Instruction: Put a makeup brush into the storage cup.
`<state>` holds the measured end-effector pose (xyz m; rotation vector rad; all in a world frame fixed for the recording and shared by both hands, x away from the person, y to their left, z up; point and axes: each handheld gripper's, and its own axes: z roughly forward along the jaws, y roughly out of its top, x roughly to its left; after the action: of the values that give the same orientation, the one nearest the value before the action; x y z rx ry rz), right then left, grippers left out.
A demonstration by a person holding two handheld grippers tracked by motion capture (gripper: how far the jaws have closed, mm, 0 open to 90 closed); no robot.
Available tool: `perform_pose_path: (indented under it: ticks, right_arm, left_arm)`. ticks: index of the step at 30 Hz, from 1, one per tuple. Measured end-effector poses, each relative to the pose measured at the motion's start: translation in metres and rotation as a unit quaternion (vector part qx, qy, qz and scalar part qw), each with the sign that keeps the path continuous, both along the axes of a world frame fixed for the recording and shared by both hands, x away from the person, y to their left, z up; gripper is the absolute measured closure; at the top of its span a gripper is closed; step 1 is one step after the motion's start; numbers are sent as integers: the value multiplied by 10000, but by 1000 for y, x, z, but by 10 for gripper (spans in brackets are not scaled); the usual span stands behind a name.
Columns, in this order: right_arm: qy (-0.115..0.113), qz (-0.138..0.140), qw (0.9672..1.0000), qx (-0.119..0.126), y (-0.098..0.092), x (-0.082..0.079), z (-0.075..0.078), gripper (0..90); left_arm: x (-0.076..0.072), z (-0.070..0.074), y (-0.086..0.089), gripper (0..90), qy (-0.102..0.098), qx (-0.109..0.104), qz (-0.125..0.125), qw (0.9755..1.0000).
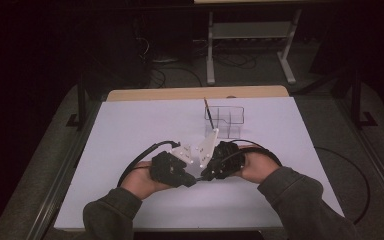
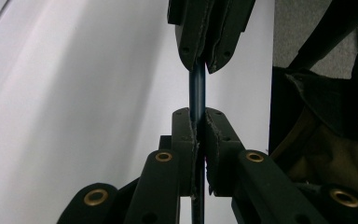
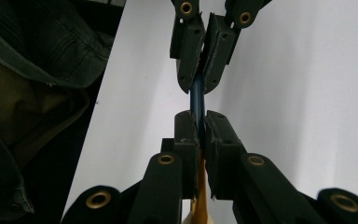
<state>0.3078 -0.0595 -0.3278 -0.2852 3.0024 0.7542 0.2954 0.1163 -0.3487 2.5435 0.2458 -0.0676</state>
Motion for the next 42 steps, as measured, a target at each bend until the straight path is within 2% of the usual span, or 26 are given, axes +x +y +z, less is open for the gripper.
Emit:
perform_pose_path:
  ticks: [3, 6, 7, 13, 25, 42]
  right_arm:
    - [-47, 54, 10000, 7, 2, 0, -2, 829]
    - [-16, 83, 9999, 110, 1, 2, -3, 818]
    - [22, -4, 9999, 111, 0, 2, -2, 818]
    - [46, -141, 9995, 266, -6, 5, -2, 734]
    - [163, -466, 9977, 469, -18, 10, 0, 705]
    - [105, -634, 9964, 551, -24, 12, 3, 667]
  left_arm:
    - [-1, 0, 1, 836, -33, 31, 34, 10000]
    - [0, 0, 2, 838, -34, -30, 58, 10000]
    - [-2, 0, 2, 838, 42, -98, 117, 9999]
    - [-1, 0, 3, 839, -24, -71, 130, 9999]
    - [0, -2, 6, 840, 26, -116, 271, 9996]
    - [5, -1, 12, 839, 64, -180, 547, 9983]
